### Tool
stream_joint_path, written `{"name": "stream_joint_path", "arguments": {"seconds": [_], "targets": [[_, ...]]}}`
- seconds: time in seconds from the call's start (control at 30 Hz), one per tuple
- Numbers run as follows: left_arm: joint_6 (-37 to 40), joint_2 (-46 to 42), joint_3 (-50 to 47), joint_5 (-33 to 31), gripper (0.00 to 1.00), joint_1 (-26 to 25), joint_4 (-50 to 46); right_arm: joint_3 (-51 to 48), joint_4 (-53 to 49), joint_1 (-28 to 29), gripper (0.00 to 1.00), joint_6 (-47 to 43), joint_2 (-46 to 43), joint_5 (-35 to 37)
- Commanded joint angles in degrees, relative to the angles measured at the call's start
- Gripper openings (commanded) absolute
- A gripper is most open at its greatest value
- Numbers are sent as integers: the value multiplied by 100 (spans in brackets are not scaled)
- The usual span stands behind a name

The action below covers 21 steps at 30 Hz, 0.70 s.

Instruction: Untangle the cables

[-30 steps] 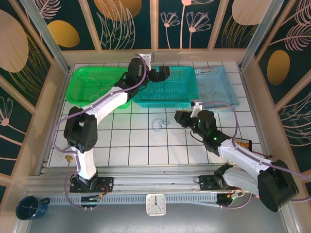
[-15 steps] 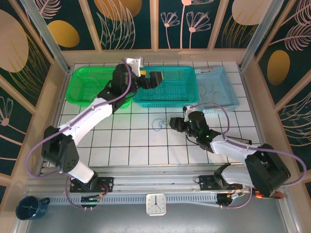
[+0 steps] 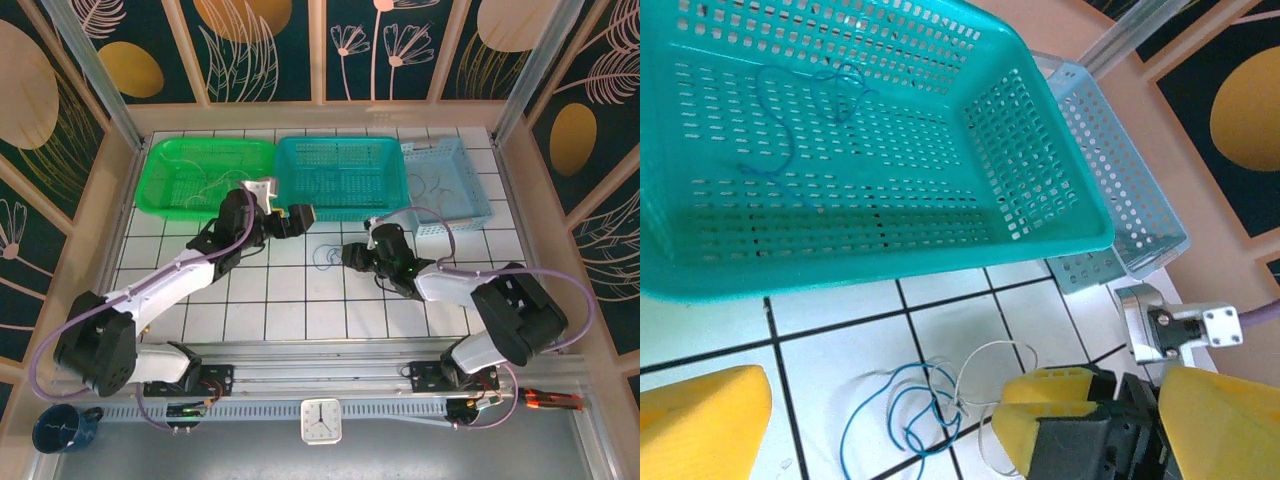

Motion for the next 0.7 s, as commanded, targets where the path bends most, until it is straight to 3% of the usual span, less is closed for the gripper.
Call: {"name": "stream_joint_path", "arguments": {"seconds": [0.0, 0.37, 0.57, 0.67], "targets": [[-270, -263, -202, -187, 99, 33, 443, 222, 173, 60, 41, -120, 232, 0], [-555, -419, -550, -276, 99, 29, 652, 487, 239, 93, 35, -155, 938, 252], [-600, -440, -612, -227, 99, 25, 690, 537, 206, 95, 0, -194, 940, 244], [-628, -462, -646, -150, 99, 31, 726, 458, 137, 95, 0, -201, 645, 199]]}}
